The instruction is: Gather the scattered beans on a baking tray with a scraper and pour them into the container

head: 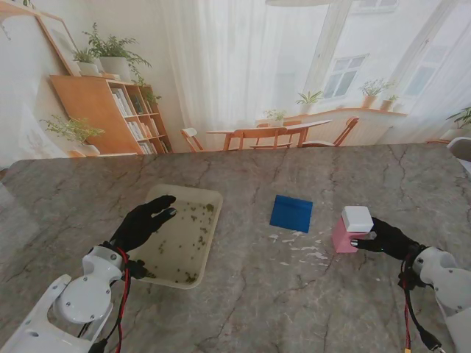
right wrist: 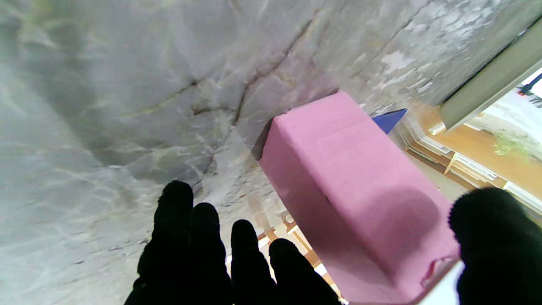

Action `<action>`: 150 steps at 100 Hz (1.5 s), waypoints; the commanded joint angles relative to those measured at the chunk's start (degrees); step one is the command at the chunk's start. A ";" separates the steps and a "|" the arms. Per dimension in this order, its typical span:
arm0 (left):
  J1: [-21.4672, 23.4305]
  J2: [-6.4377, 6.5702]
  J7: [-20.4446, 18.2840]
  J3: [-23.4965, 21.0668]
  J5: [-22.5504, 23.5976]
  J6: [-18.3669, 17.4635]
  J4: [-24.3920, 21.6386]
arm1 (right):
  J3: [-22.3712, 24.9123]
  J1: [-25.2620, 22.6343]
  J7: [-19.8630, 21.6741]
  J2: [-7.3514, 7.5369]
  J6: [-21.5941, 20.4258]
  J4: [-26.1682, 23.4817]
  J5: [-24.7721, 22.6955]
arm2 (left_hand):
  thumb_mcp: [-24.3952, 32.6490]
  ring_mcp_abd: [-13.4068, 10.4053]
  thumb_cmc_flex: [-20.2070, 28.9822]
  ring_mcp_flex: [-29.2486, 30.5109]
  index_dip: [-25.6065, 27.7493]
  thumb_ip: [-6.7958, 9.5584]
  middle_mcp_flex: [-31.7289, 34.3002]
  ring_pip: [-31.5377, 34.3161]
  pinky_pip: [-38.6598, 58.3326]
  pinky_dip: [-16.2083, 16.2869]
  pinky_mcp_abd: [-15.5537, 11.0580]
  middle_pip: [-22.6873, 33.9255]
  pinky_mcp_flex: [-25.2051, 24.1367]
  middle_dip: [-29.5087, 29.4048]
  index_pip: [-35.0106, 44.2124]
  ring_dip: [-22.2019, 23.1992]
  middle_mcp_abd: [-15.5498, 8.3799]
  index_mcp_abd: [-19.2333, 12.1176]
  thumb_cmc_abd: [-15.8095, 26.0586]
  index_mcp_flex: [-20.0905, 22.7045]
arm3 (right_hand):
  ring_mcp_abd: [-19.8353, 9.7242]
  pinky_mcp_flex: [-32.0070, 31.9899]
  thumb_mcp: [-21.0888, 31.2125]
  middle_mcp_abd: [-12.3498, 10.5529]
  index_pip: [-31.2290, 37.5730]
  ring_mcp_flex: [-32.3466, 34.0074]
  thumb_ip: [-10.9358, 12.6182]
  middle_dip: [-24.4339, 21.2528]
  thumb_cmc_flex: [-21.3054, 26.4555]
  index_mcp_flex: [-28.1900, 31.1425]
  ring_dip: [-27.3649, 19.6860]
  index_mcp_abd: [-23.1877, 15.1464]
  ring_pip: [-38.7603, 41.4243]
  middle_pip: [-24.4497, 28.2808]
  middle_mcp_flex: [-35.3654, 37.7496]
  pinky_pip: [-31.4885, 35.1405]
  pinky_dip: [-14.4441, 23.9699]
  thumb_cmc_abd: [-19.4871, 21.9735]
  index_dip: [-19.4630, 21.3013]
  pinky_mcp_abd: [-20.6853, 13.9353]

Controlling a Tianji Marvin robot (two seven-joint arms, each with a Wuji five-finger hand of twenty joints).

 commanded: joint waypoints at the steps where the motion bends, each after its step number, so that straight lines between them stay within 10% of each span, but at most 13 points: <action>1: 0.03 -0.03 0.01 0.28 0.15 -0.07 0.19 | -1.29 -0.09 1.62 -0.31 -0.58 2.21 -0.17 | -0.69 -1.58 0.68 0.56 0.48 -0.47 -0.07 0.75 1.15 1.46 -0.38 -0.18 -0.05 1.11 1.11 0.49 -2.04 -0.63 -0.18 0.58 | 0.13 1.45 -0.69 -0.82 1.45 1.00 -1.47 -0.34 -0.39 -0.14 -0.16 -1.37 0.60 1.48 0.35 -10.72 -5.37 -1.19 2.60 8.17; 23: -0.09 -0.01 0.07 0.39 0.51 0.19 0.19 | -3.77 1.99 2.28 0.05 -2.75 4.95 0.20 | -0.73 -1.57 0.70 0.73 0.57 -0.50 0.05 0.85 1.53 1.45 -0.46 -0.12 0.06 1.20 1.18 0.59 -2.01 -0.62 -0.18 0.67 | -0.05 2.06 0.82 -1.41 1.83 2.43 -0.94 0.00 1.26 -0.63 0.34 -2.39 1.25 2.46 2.37 -10.05 -5.69 -1.73 11.37 8.34; 53: -0.04 -0.01 0.02 0.45 0.57 0.71 -0.15 | -6.72 3.74 1.50 0.11 -3.92 8.42 -0.01 | -0.73 -1.86 0.85 0.94 0.65 -0.53 0.16 0.96 1.87 1.33 -0.48 -0.07 0.10 1.27 1.19 0.68 -2.07 -0.65 -0.15 0.66 | -1.29 4.15 17.09 -4.29 12.35 6.30 -1.29 4.49 0.65 -4.95 2.25 -8.76 3.79 6.99 8.40 -8.56 -4.86 -8.26 48.19 8.77; 61: 0.02 -0.02 0.03 0.43 0.58 0.88 -0.28 | -7.42 4.12 1.28 0.00 -3.70 9.30 0.45 | -0.71 -1.83 0.94 0.89 0.67 -0.53 0.09 0.93 1.91 1.29 -0.55 -0.10 0.05 1.27 1.21 0.68 -2.17 -0.62 -0.15 0.71 | -1.45 4.44 19.73 -4.84 16.63 7.03 -1.23 5.79 0.98 -2.68 2.54 -13.24 4.28 8.08 10.19 -8.33 -4.72 -9.72 51.36 8.90; 91: 0.12 -0.01 0.03 0.39 0.69 1.09 -0.47 | -9.42 5.06 -0.20 -0.64 -2.61 11.77 2.46 | -0.68 -1.97 1.37 1.06 0.74 -0.56 0.15 0.99 2.16 1.20 -0.64 -0.07 0.16 1.32 1.25 0.73 -2.38 -0.76 -0.10 0.74 | -2.30 5.86 26.10 -7.36 35.05 9.95 -1.24 10.23 2.39 5.84 3.02 -29.20 5.92 11.17 15.36 -7.32 -4.14 -13.29 56.42 9.31; 114: 0.17 -0.12 0.62 0.42 1.08 1.64 -0.61 | -10.29 4.98 -2.66 -1.55 -1.02 12.81 4.00 | -0.68 -1.93 1.76 1.04 0.80 -0.58 0.08 0.98 2.31 1.12 -0.70 -0.09 0.22 1.33 1.31 0.74 -2.46 -0.73 -0.07 0.84 | -4.05 7.06 30.59 -11.07 56.19 12.87 -0.56 13.43 5.25 13.24 3.33 -38.66 7.36 14.55 20.15 -6.62 -3.72 -15.22 48.44 9.36; 124: 0.66 -0.09 0.57 -0.02 1.16 1.64 -1.01 | -10.64 4.93 -6.41 -2.32 -0.80 13.57 3.75 | -0.70 -2.03 1.86 1.10 0.82 -0.59 0.20 0.98 2.36 1.09 -0.74 -0.04 0.23 1.35 1.33 0.74 -2.53 -0.68 -0.13 0.89 | -5.16 8.25 32.70 -13.13 63.08 15.20 -7.98 14.51 8.50 15.96 3.70 -43.78 8.52 16.74 22.95 -5.51 -3.15 -20.28 40.99 9.74; 150: 0.97 -0.08 0.61 -0.28 1.24 1.56 -1.25 | -10.07 3.17 -15.19 -4.10 0.33 12.35 2.21 | -0.72 -2.10 2.20 1.13 0.86 -0.62 0.22 0.99 2.46 1.02 -0.78 -0.02 0.23 1.37 1.33 0.75 -2.51 -0.74 -0.12 0.88 | -8.38 11.04 35.25 -18.20 69.77 21.28 -10.07 15.19 12.74 25.02 4.51 -50.78 10.68 20.86 29.89 -3.58 -2.30 -25.38 38.12 10.46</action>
